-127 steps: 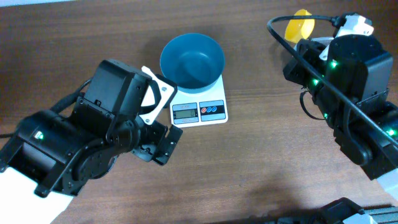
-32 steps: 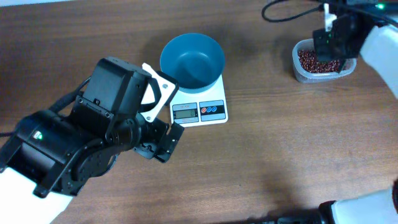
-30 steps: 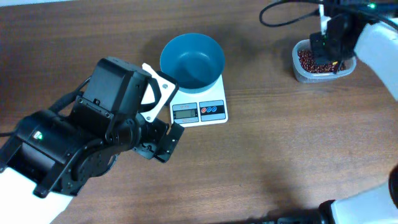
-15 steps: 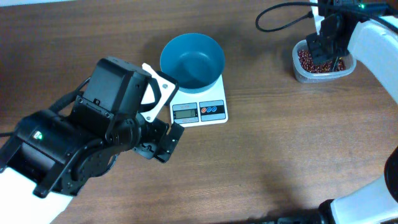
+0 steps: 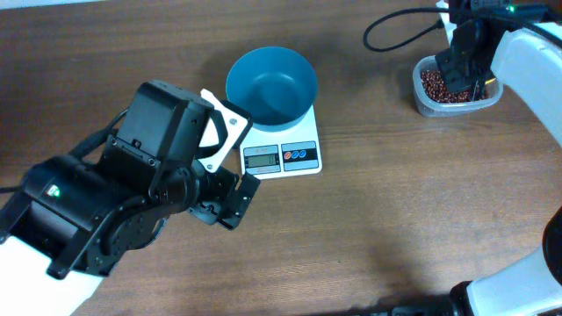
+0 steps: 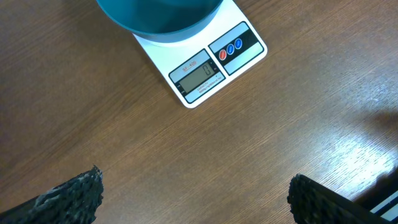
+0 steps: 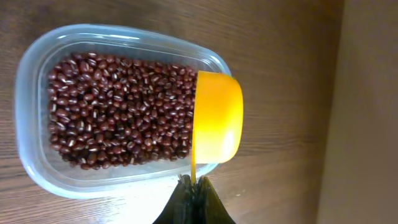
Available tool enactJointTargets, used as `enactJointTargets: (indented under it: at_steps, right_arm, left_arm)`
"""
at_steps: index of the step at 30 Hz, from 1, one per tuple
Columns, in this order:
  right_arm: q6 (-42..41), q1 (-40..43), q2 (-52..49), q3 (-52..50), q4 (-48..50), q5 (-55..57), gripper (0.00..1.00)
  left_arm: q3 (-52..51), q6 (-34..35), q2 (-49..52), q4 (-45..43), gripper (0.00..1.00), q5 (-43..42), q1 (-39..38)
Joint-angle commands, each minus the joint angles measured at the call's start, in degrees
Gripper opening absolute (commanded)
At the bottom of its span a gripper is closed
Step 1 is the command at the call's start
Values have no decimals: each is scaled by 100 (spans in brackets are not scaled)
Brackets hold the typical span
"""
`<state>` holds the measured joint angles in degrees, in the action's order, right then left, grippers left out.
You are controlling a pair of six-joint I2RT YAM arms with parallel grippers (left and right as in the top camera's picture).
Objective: Scoop item into bowl and weigh 50g on scale
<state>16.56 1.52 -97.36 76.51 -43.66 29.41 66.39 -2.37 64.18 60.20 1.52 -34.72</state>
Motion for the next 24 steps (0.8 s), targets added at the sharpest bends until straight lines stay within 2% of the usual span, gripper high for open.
enactJointTargets:
  at_steps: [1, 24]
  right_arm:
    - [17, 48, -52, 74, -2, 214, 4]
    - [17, 44, -343, 9, -2, 284, 4]
  left_arm:
    - [131, -48, -11, -9, 99, 39, 28]
    - [131, -48, -11, -9, 99, 37, 28]
